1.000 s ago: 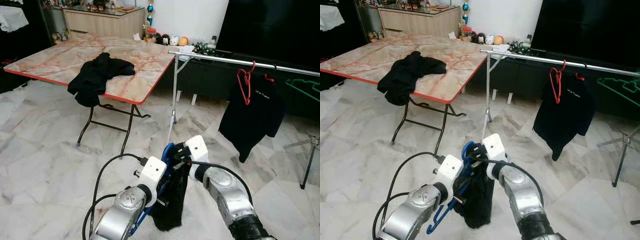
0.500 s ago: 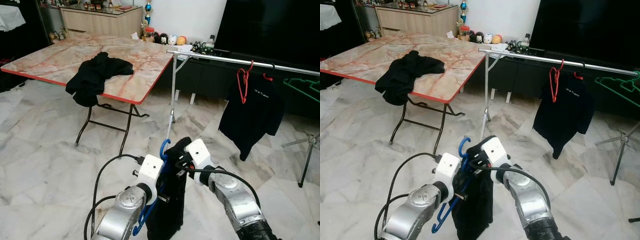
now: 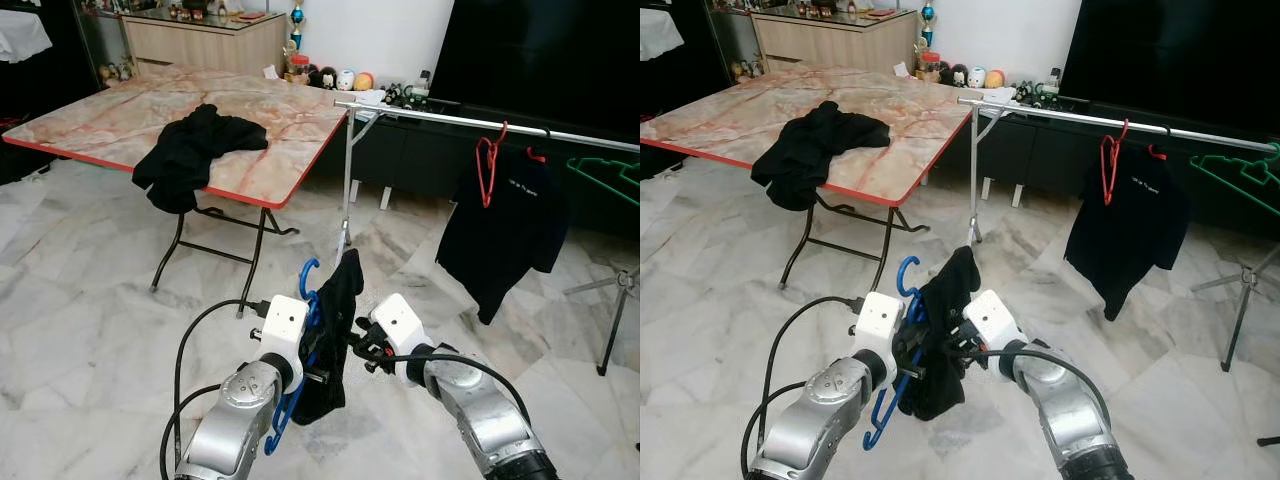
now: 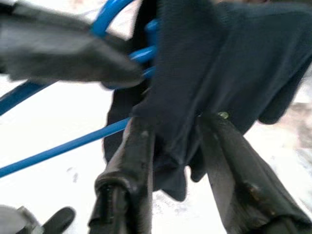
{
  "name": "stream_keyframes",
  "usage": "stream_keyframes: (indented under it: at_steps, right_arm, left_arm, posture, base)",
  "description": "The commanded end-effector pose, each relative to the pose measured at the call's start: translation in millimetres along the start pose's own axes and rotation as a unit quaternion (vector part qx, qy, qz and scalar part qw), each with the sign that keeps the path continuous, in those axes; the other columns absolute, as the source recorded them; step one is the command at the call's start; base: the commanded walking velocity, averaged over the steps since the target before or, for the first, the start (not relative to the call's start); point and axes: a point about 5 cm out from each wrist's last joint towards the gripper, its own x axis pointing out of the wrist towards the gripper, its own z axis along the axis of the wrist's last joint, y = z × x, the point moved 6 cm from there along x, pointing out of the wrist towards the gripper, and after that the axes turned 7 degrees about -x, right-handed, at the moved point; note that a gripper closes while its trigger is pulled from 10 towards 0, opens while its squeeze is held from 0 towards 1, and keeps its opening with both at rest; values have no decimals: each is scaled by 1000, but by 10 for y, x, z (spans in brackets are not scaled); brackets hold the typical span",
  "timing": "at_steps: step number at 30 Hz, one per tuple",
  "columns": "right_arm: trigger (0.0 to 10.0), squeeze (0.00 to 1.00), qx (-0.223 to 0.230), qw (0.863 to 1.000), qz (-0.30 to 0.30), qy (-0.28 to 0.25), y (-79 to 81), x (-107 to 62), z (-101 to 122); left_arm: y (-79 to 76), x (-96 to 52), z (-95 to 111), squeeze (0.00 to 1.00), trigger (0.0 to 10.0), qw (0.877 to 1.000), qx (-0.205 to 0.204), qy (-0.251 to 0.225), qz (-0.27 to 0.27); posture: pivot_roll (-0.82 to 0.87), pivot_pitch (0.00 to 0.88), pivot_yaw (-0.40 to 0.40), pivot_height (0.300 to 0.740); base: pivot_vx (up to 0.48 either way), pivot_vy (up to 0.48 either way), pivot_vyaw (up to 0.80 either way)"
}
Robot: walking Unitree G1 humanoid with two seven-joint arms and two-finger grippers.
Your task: Hang hanger
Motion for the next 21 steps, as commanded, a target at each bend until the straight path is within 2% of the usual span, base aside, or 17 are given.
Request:
stream_keyframes:
  at_steps: [1, 2, 4, 5, 6, 7, 8, 9, 11, 12, 13, 14, 16, 17, 19, 20, 21]
  right_arm:
    - [10000, 1000, -31, 999, -6, 5, -25, -36, 16]
    - [10000, 1000, -31, 999, -6, 5, -25, -36, 16]
    - [10000, 1000, -24, 998, -60, 11, -238, -51, 13]
    - [10000, 1000, -24, 998, -60, 11, -238, -51, 13]
    - [10000, 1000, 6, 989, -149, 0, -614, -130, 68]
    - [10000, 1000, 17, 984, -176, -5, -734, -168, 91]
    - [10000, 1000, 40, 974, -220, -32, -973, -279, 193]
    - [10000, 1000, 40, 974, -220, -32, -973, -279, 193]
    - [10000, 1000, 62, 964, -251, -59, -1172, -384, 299]
    - [10000, 1000, 79, 958, -266, -70, -1324, -455, 354]
    - [10000, 1000, 82, 957, -268, -71, -1352, -467, 362]
    - [10000, 635, 76, 959, -264, -73, -1382, -480, 395]
    - [10000, 635, 76, 959, -264, -73, -1382, -480, 395]
    - [10000, 0, 69, 962, -251, -82, -1404, -488, 461]
    - [10000, 0, 8, 980, -176, -94, -1373, -488, 678]
    - [10000, 0, 8, 980, -176, -94, -1373, -488, 678]
    - [10000, 0, -22, 988, -124, -93, -1282, -478, 719]
  left_arm:
    - [-81, 25, 116, 0, 10000, 1000, 3, -22, -22]
    - [-81, 25, 116, 0, 10000, 1000, 3, -22, -22]
    - [-100, 15, 103, 0, 10000, 999, 10, -20, -33]
    - [-100, 15, 103, 0, 10000, 999, 10, -20, -33]
    - [-142, 4, 97, 0, 10000, 998, 23, -22, -54]
    - [-157, 1, 95, 0, 10000, 998, 26, -23, -61]
    - [-201, -17, 72, 0, 10000, 996, 34, -21, -84]
    - [-201, -17, 72, 0, 10000, 996, 34, -21, -84]
    - [-253, -39, 30, 0, 10000, 993, 44, -15, -108]
    - [-345, -73, -24, 0, 10000, 988, 54, -9, -142]
    - [-367, -81, -35, 0, 10000, 987, 55, -7, -150]
    - [-412, -104, -73, 0, 10000, 984, 61, 0, -166]
    - [-412, -104, -73, 0, 10000, 984, 61, 0, -166]
    - [-460, -138, -126, 0, 10000, 980, 67, 10, -186]
    - [-629, -278, -320, 0, 10000, 961, 86, 47, -259]
    - [-629, -278, -320, 0, 10000, 961, 86, 47, -259]
    - [-676, -340, -407, 0, 10000, 951, 96, 66, -287]
  posture:
    - [137, 0, -79, 740]
    - [137, 0, -79, 740]
    - [137, 0, -80, 740]
    - [137, 0, -80, 740]
    - [136, 0, -80, 740]
    - [136, 0, -80, 740]
    - [136, 0, -80, 740]
    - [136, 0, -80, 740]
    - [123, 0, -75, 740]
    - [118, 0, -73, 740]
    - [118, 0, -73, 740]
    - [117, 0, -72, 740]
    - [117, 0, -72, 740]
    - [114, 0, -71, 740]
    - [109, 0, -79, 740]
    - [109, 0, -79, 740]
    - [108, 0, -80, 740]
  base:
    - [0, 0, 0]
    - [0, 0, 0]
    - [0, 0, 0]
    - [0, 0, 0]
    - [0, 0, 0]
    - [0, 0, 0]
    - [0, 0, 0]
    - [0, 0, 0]
    - [0, 0, 0]
    - [0, 0, 0]
    - [0, 0, 0]
    - [0, 0, 0]
    - [0, 0, 0]
    - [0, 0, 0]
    - [0, 0, 0]
    - [0, 0, 0]
    - [0, 0, 0]
